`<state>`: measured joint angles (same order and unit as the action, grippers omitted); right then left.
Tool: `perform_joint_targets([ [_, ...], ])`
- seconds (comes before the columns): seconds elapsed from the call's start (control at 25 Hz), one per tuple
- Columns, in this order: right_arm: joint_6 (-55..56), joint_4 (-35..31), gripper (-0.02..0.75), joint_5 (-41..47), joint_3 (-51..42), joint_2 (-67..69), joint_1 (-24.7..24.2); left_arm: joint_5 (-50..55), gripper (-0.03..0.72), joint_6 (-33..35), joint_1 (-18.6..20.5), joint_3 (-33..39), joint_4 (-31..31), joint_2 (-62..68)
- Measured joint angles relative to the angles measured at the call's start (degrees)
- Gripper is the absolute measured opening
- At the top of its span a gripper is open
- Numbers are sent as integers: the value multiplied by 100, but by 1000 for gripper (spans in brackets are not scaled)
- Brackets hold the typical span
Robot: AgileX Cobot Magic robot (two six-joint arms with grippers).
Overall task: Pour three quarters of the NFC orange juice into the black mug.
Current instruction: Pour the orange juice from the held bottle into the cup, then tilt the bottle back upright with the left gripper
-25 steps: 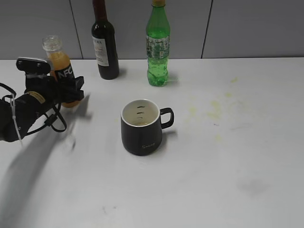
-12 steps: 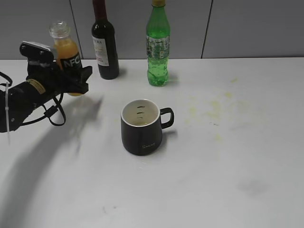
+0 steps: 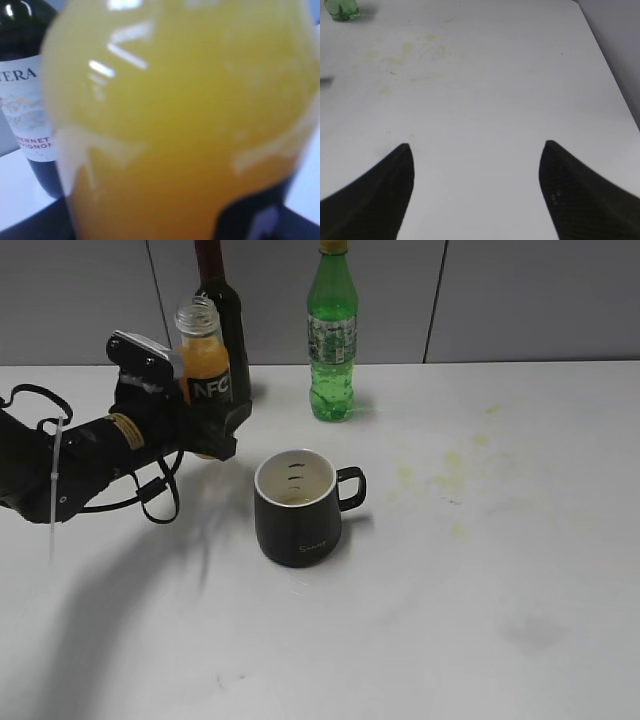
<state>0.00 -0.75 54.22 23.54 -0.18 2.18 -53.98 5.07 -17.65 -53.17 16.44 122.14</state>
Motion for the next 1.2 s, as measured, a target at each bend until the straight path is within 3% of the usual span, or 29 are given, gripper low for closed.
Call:
perform_joint_targets([
  [0.28,35,0,591,0,0,0,0,366,470,692,-47,0,646,0],
  [0.64,0,0,591,0,0,0,0,627,470,2425,-184,0,734,0],
  [0.96,0,0,591,0,0,0,0,192,470,3910,-184,0,354,0],
  [1.2,0,0,591,0,0,0,0,-153,470,4649,-184,0,-14,0],
])
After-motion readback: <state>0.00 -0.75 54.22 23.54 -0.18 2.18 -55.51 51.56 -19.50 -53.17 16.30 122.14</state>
